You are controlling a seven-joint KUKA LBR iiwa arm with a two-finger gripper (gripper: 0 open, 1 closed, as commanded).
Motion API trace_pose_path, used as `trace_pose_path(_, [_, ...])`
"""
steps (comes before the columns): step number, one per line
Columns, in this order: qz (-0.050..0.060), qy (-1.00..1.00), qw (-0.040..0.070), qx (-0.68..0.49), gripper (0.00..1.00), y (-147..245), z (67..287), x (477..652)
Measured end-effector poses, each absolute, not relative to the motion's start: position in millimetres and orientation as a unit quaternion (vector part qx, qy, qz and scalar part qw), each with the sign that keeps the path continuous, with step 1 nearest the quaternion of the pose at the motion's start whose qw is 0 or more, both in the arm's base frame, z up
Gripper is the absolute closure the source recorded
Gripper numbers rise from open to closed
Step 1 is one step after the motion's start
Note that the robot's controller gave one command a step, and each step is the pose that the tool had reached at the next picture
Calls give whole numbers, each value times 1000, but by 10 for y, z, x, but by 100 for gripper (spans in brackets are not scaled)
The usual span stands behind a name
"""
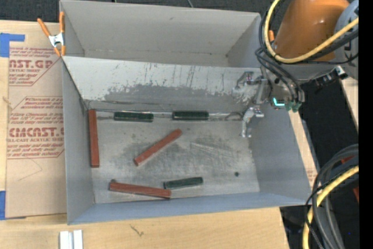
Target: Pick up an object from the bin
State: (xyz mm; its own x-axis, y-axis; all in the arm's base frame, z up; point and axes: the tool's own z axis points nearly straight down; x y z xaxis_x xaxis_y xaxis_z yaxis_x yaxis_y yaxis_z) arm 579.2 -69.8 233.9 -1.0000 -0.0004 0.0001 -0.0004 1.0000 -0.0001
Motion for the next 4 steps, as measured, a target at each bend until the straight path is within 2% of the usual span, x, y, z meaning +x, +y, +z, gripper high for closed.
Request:
trace_pose_path(1, [0, -1000, -1, 0, 0, -696, 2350, 5799])
trace_pose_path(2, [1, -1000, -3, 4, 0, -399, 1794, 5403])
trace_pose_path(3, [0, -1000, -2, 15, 0, -329, 1218, 5510])
trace_pose_path(4, [0, -998, -3, 68, 0, -216, 923, 5256])
